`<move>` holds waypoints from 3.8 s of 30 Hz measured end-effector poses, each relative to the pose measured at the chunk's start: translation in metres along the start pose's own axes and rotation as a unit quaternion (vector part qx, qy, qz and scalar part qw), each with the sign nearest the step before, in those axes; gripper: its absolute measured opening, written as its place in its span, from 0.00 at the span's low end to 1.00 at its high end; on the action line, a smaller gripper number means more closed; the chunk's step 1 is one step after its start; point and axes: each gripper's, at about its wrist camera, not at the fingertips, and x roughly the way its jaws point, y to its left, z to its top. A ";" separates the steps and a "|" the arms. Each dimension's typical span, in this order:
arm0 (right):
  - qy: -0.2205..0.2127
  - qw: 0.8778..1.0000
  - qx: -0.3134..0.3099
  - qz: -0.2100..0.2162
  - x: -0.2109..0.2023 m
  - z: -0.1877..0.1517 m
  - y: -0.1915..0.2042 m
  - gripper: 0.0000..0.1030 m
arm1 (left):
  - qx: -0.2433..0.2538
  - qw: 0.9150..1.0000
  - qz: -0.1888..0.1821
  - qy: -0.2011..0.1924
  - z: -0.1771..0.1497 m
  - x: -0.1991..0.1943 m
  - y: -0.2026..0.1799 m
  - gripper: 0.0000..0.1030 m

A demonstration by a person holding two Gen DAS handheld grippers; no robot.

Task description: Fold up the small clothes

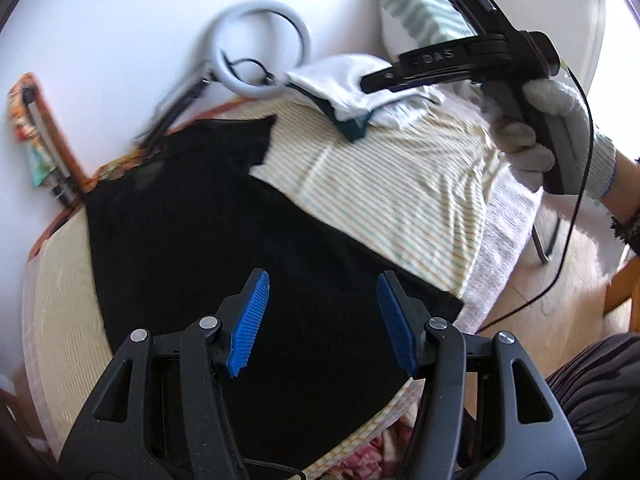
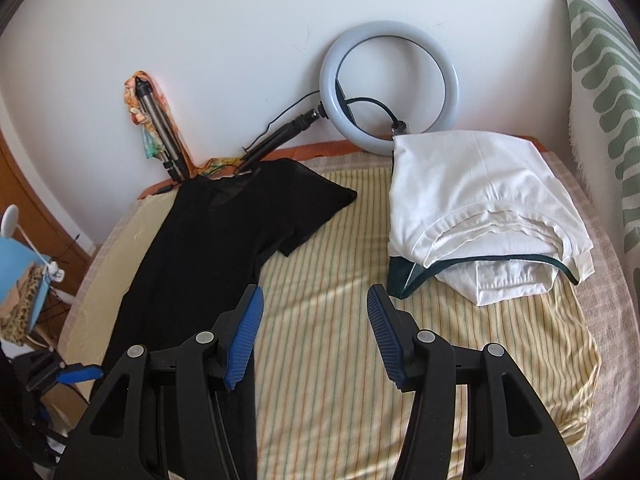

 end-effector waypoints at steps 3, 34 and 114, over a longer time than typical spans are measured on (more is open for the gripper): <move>0.003 1.000 0.013 0.009 0.009 0.002 -0.012 0.52 | -0.003 1.000 -0.001 0.024 0.007 0.013 -0.020 0.57; 0.082 0.991 0.104 0.027 0.198 0.062 -0.021 0.52 | -0.075 0.997 0.012 -0.012 -0.050 0.083 -0.086 0.10; 0.075 0.989 -0.127 0.022 0.267 0.118 0.232 0.30 | -0.367 0.929 0.002 -0.048 -0.156 -0.014 0.075 0.36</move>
